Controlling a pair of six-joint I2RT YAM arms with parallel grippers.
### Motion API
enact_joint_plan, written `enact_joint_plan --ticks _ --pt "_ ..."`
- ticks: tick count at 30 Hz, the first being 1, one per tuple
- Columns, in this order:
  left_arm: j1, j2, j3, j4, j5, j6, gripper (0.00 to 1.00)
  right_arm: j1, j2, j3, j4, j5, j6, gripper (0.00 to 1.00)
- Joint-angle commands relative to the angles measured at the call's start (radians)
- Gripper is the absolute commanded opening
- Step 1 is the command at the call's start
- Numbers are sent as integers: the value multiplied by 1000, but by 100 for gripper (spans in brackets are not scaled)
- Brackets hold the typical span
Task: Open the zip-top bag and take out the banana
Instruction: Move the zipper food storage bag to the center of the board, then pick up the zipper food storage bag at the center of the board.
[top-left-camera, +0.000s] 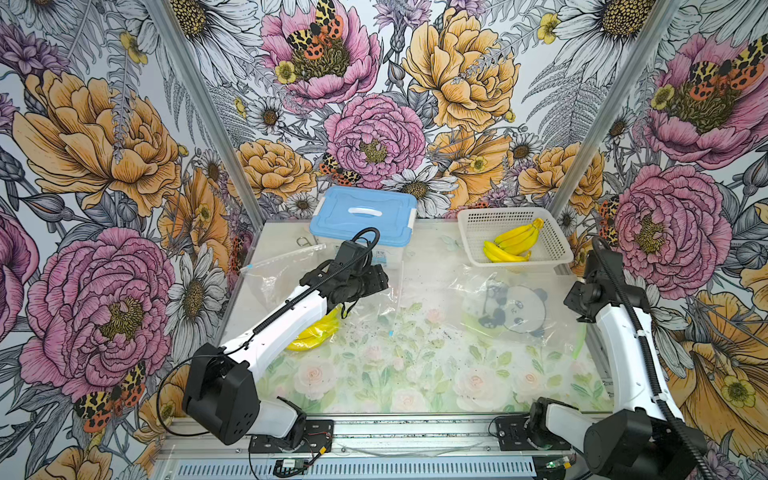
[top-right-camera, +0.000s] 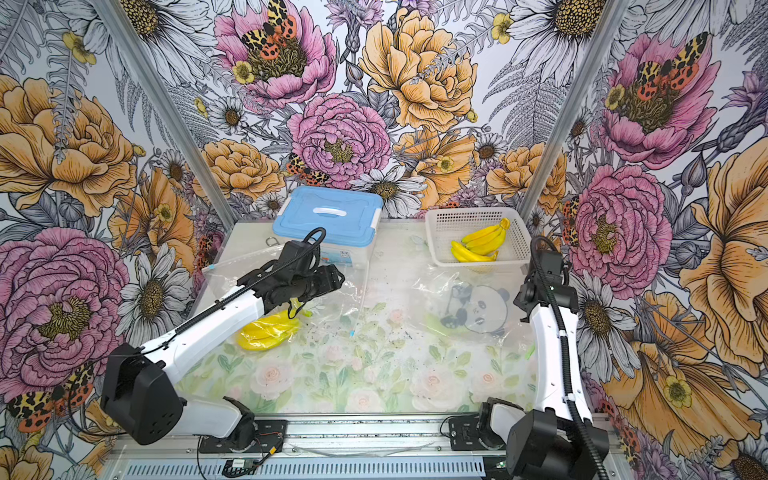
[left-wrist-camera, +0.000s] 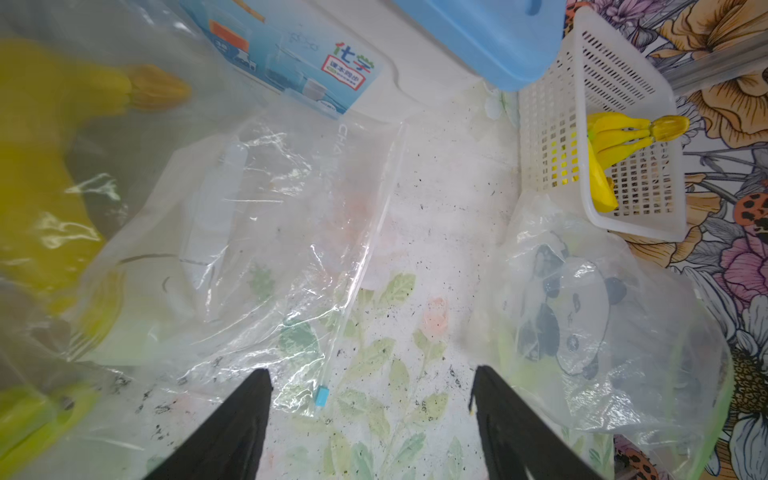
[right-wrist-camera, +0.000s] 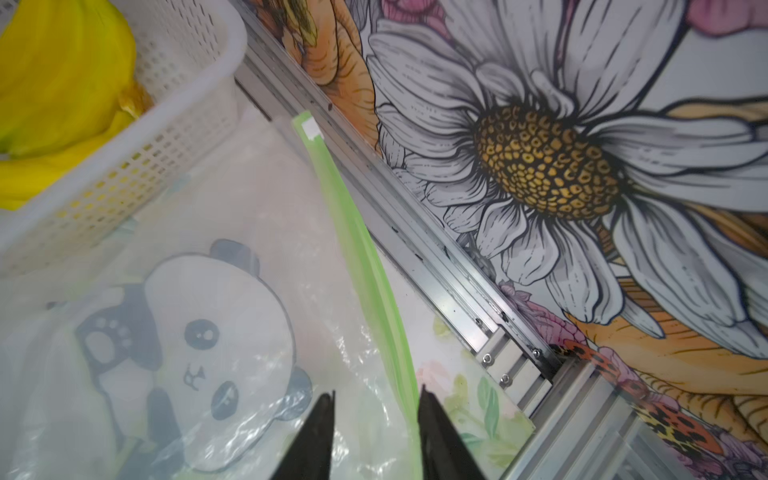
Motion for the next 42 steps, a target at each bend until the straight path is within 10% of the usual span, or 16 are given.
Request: enact_joint_plan --ticks 1,5,9,12,17,35,42 --pt "36 -75 -46 -38 -22 21 79 29 -17 139 9 -42 -34 72" --pt "81 -156 -89 -70 -33 26 79 131 23 321 -49 -67 -98 87" --pt "127 -262 -141 -86 -53 23 80 222 110 403 -54 -487 -97 85" --pt "167 -326 -186 -95 -47 12 80 427 204 348 32 -734 -27 84" --pt "192 -408 -263 -104 -21 -19 80 698 327 196 328 -792 29 88" --pt "189 -488 -383 -130 -5 -85 79 745 763 5 1176 -978 215 75" --pt "197 -483 -355 -172 -11 -65 79 745 890 86 1189 -989 219 75"
